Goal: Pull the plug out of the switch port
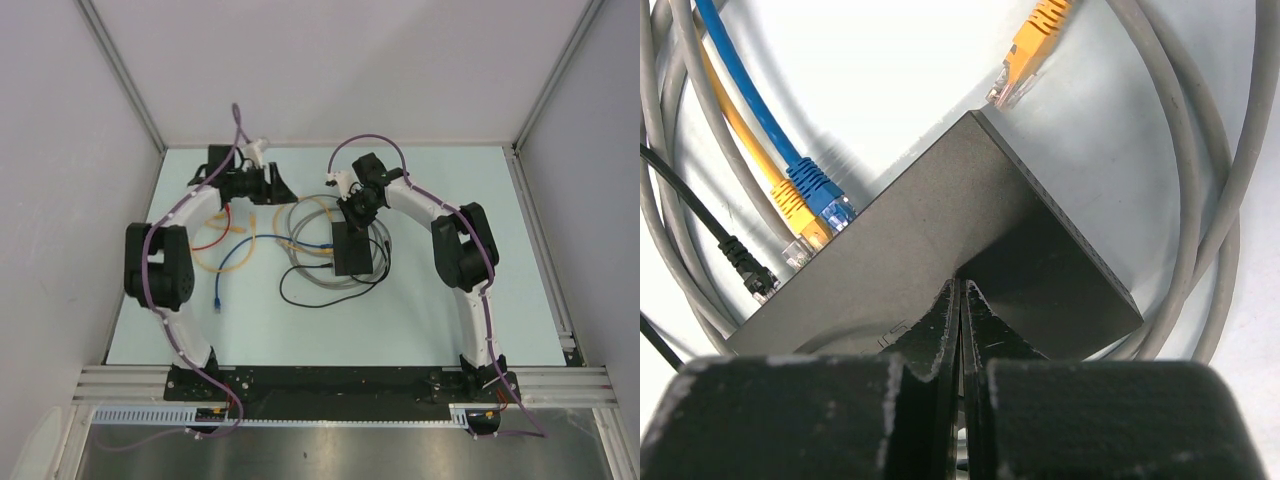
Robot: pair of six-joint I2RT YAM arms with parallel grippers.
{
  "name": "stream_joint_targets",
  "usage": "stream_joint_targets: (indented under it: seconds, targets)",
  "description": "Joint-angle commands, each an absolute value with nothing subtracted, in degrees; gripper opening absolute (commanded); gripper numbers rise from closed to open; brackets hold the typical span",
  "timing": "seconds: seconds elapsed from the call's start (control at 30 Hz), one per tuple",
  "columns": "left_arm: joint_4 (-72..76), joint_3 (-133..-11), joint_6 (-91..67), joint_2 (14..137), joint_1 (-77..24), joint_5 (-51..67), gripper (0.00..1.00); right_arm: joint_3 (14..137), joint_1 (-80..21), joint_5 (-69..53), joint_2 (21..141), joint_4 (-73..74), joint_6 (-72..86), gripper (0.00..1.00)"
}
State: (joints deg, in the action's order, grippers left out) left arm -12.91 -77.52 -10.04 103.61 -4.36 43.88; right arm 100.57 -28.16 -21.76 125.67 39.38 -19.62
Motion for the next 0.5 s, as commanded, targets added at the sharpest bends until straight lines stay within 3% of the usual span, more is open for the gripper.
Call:
stream_joint_targets:
  seconds: [0.0,0.17,0.3,0.47]
  targets:
    - [-15.90,-81.29,-6.24,111.08,-8.78,55.80,0.67,96.15,-28.21,-15.56,130.52,43.24,-21.53,0.01]
    - [-20.04,-86.48,-4.57,117.94,-11.60,54.67,0.67,94.84,-27.95,-15.73,129.20,43.68,-21.62,0.01]
    - [-20.74,-89.55,-3.87,123.12,-12.04,55.89,0.54,93.69,-27.69,-15.91,128.32,43.77,-21.53,0.01]
    - [-22.50,-92.98,-2.81,127.26,-13.71,57.65,0.48,93.43,-27.60,-15.91,128.14,44.12,-21.36,0.00]
